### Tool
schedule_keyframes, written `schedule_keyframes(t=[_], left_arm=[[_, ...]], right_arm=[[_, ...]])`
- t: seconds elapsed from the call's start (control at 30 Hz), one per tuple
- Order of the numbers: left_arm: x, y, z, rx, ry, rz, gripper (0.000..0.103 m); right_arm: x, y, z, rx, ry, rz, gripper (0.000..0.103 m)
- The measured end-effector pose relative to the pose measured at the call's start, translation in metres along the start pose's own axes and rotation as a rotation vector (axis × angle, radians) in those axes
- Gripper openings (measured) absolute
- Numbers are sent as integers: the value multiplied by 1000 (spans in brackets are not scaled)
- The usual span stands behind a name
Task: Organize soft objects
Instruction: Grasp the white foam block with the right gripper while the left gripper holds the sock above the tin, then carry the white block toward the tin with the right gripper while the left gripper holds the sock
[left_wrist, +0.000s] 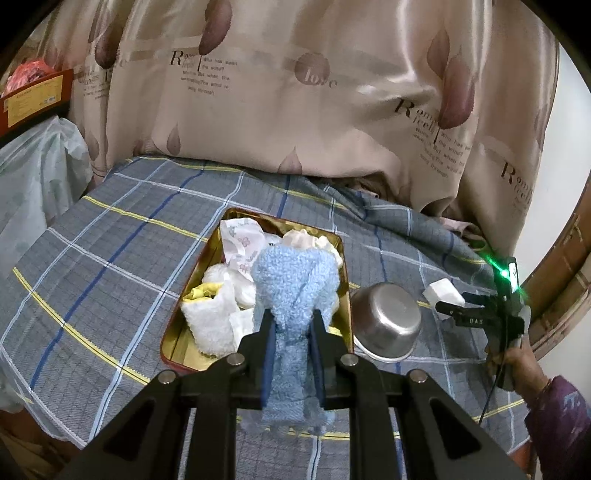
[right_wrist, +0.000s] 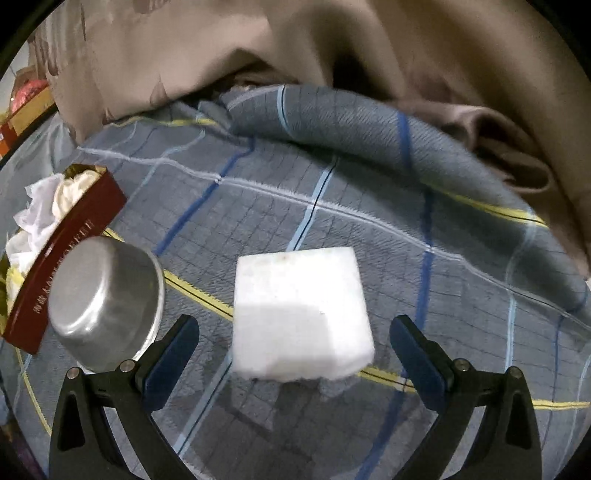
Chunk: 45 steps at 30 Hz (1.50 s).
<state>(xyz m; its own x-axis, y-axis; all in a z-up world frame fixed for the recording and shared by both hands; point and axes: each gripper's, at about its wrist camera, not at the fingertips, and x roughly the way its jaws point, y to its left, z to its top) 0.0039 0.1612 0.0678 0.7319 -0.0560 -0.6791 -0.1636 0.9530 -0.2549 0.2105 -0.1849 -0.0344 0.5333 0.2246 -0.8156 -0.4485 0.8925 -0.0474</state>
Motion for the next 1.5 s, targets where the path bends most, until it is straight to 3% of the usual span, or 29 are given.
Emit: schedule_keyframes(t=[0.03,0.07,0.1,0.4,0.67,0.93,1.2,1.5], left_arm=[[2,-1,0,3,6,3,17],[3,0,-1,3,11,5,17],[5,0,-2,1,15,7,17],[12,2,-4,3,35,25,18],[14,2,-5,14,36,40,18],[21,7,-1,29,33,60,18],[35,13,10,58,22,86,18],[47,26,21,68,15,78,18]], right_arm=[[5,0,1,3,18,8,98],[8,-1,1,10,29,24,75],[12,-1,0,15,44,32,62],[-8,4,-13,24,-42,-4,61],[-91,19,-38,113,-226,69,61],[-148,76,-47,83,-335,175,61],[-154,124,-45,92,-360,290,61],[-144,163,-28,55,-362,320,61]])
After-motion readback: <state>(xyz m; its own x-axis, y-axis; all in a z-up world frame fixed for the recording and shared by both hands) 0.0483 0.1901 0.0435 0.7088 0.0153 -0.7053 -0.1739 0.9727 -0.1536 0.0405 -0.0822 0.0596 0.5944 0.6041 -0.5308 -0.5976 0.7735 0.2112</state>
